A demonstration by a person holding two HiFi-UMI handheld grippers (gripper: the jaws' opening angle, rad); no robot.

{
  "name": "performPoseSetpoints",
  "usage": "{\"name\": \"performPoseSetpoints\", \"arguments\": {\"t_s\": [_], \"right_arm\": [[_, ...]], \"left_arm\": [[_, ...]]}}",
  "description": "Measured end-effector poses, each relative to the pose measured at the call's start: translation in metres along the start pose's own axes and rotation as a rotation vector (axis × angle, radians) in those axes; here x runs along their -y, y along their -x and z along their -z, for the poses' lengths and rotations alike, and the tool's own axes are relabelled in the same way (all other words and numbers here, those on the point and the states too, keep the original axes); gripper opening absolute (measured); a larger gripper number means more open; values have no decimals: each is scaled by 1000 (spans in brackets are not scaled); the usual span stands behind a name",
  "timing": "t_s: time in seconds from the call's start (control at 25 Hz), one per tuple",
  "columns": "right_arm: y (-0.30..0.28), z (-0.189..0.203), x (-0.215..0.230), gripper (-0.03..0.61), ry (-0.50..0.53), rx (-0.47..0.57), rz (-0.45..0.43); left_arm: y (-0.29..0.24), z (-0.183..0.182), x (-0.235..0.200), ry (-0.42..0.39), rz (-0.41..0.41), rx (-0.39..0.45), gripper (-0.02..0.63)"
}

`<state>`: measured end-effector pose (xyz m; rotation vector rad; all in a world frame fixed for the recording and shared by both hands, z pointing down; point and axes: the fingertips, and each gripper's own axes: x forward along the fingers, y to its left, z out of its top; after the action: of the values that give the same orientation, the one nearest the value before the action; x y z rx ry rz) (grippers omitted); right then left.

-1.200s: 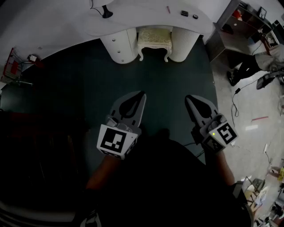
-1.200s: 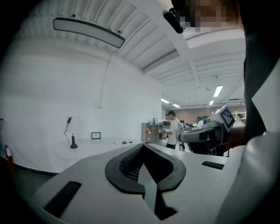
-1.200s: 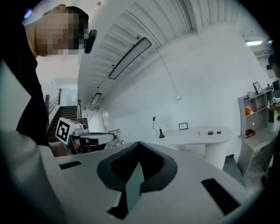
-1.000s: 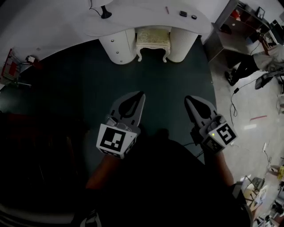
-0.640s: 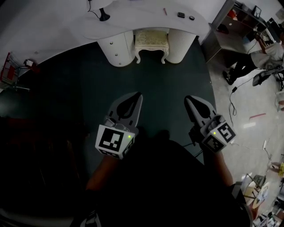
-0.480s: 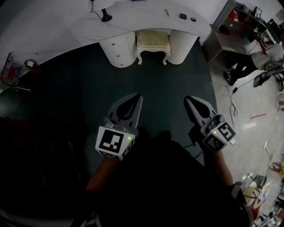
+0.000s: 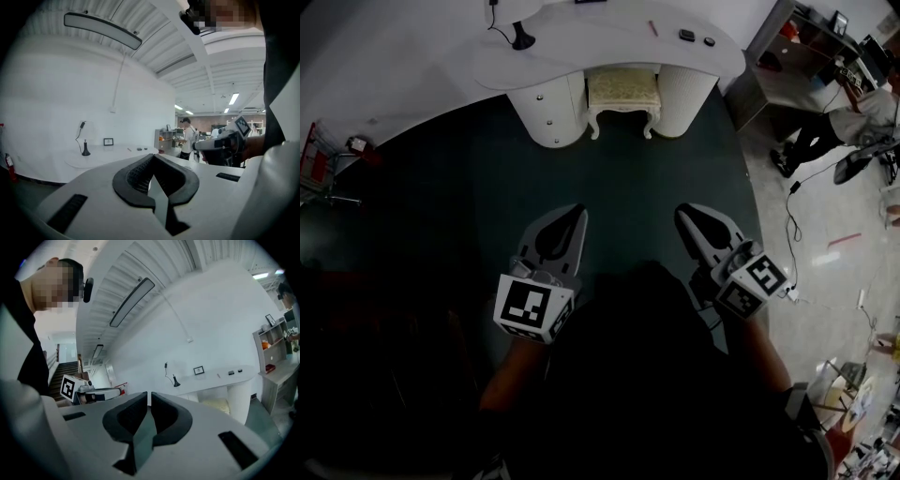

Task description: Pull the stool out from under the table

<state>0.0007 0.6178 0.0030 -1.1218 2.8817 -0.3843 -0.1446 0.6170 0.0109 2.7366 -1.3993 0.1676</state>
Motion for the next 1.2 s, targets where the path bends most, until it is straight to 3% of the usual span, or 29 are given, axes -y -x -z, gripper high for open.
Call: {"name": "performPoseSetpoints", "arguments": {"t_s": [0.32, 0.92, 1.2], "right_arm": [[-32, 4, 41, 20, 9, -54, -16], [-72, -34, 197, 20, 27, -96, -84], [-85, -40, 244, 20, 45, -117, -122]], "left_arm": [[-55, 7, -22, 23, 11, -34, 12], [-219, -20, -42, 70, -36, -59, 12], [-262, -20, -46, 87, -81, -63, 11]]}}
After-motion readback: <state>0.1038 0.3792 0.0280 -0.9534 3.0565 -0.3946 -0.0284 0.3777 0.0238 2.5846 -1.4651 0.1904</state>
